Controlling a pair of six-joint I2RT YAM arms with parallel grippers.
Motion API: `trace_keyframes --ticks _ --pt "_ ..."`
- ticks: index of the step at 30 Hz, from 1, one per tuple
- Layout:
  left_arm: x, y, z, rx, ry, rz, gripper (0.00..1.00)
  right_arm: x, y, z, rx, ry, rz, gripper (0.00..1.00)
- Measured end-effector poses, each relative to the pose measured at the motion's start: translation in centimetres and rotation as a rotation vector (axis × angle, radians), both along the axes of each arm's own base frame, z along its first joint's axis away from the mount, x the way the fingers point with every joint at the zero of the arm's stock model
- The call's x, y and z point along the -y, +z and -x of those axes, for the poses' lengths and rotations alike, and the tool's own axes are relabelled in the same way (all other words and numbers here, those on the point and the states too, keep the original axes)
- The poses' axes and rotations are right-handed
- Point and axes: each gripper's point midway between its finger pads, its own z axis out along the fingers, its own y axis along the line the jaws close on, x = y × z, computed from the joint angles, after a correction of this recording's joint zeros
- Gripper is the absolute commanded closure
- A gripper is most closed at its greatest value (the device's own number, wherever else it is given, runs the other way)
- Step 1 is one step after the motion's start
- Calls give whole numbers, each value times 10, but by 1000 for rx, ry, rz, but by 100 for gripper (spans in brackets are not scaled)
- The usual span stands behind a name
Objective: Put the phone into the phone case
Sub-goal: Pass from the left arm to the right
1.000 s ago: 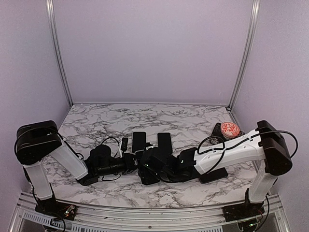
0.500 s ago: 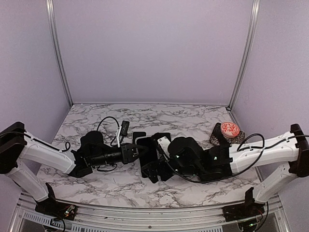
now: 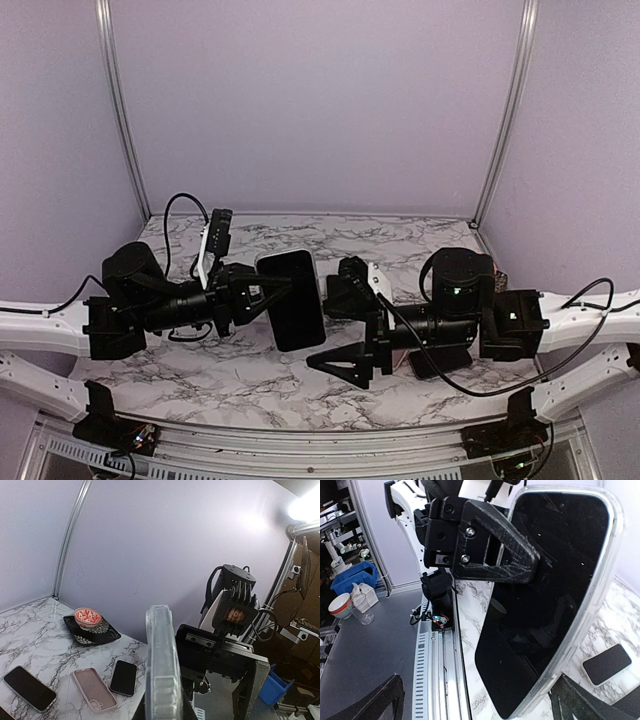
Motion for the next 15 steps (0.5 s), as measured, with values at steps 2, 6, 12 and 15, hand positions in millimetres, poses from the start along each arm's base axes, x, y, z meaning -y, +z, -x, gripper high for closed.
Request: trace_keyframes --ticks 2,6,12,15 --pt "-5 7 4 8 7 12 100 -1 7 4 32 31 -11 1" --pt "-14 17 12 9 33 23 100 -3 18 10 79 85 -29 1" --pt "-18 16 9 10 95 -26 100 3 29 -3 86 112 -53 1" --pt "-19 22 5 42 123 -54 100 11 35 -28 66 81 -76 1"
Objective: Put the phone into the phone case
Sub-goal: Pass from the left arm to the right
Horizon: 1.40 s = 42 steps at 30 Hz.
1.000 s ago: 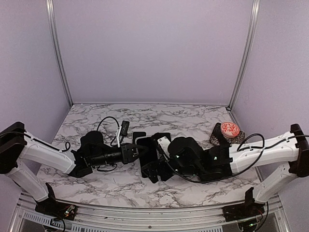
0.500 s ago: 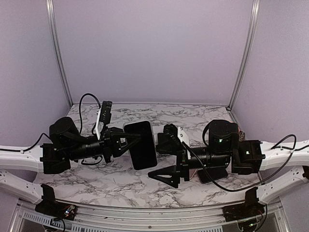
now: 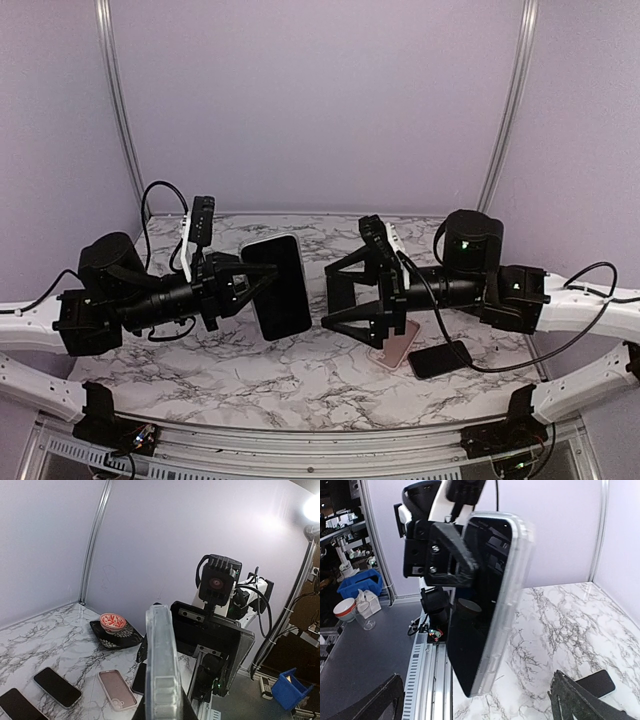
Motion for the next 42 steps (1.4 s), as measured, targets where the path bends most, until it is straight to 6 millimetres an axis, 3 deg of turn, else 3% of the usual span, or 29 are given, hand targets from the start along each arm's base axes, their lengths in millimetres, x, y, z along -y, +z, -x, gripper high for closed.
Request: trace_keyframes --ticks 3,9,13,16,19,24,26,31,35,41,42 --pt "-1 15 -2 41 19 -4 100 1 9 -12 -16 12 -21 3" --pt "0 44 2 118 -1 2 100 -6 15 2 -9 121 -32 13" --pt "5 53 7 159 -35 -8 100 -8 14 6 0 156 -30 29" --pt "17 54 10 173 -77 -22 100 -14 6 5 -5 171 -16 38" --pt "31 50 12 168 -121 -40 100 -18 -3 3 -8 180 3 54" --pt "41 40 15 155 -164 -64 100 -17 -1 8 8 211 -6 94" --pt "41 40 16 155 -168 -64 100 -16 0 9 12 220 -9 100" --pt "41 41 16 178 -171 -69 100 -16 0 11 -21 224 -9 100" --pt "41 41 16 168 -169 -66 65 -16 0 11 -20 223 -9 100" --pt "38 46 11 158 -134 -48 24 -16 -1 11 -24 225 -3 100" --pt "37 45 11 162 -128 -48 21 -16 -1 11 -25 225 -3 100"
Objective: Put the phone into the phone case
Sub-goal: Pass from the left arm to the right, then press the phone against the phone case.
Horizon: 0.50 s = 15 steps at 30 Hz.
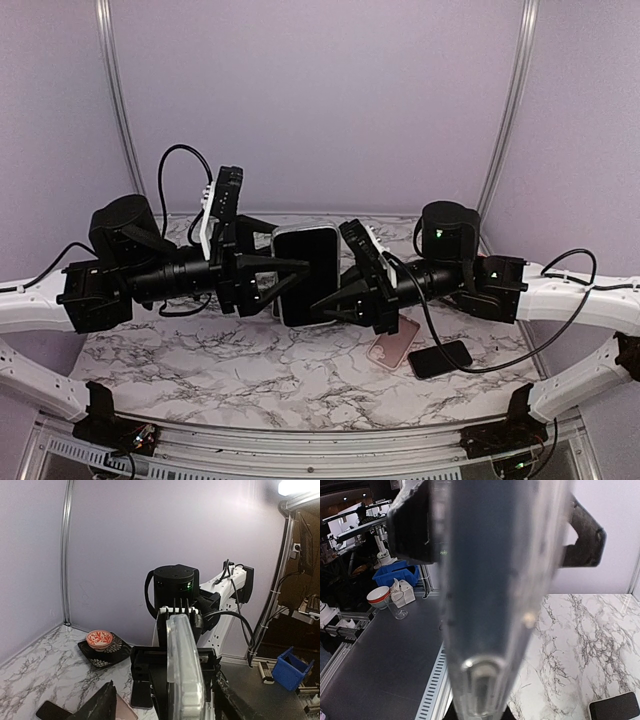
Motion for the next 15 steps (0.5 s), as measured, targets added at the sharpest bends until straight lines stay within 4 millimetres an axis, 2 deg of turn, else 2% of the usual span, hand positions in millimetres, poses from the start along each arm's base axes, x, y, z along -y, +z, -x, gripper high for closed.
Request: trace_keyframes --ticks 4,11,15 --pt "-10 -12 0 20 24 -15 19 1 2 0 3 -2 -5 100" --pt "-23 -60 3 27 45 -101 50 8 21 2 35 -21 -54 100" --pt "-18 -71 7 47 27 -132 63 8 23 0 42 -34 -62 100"
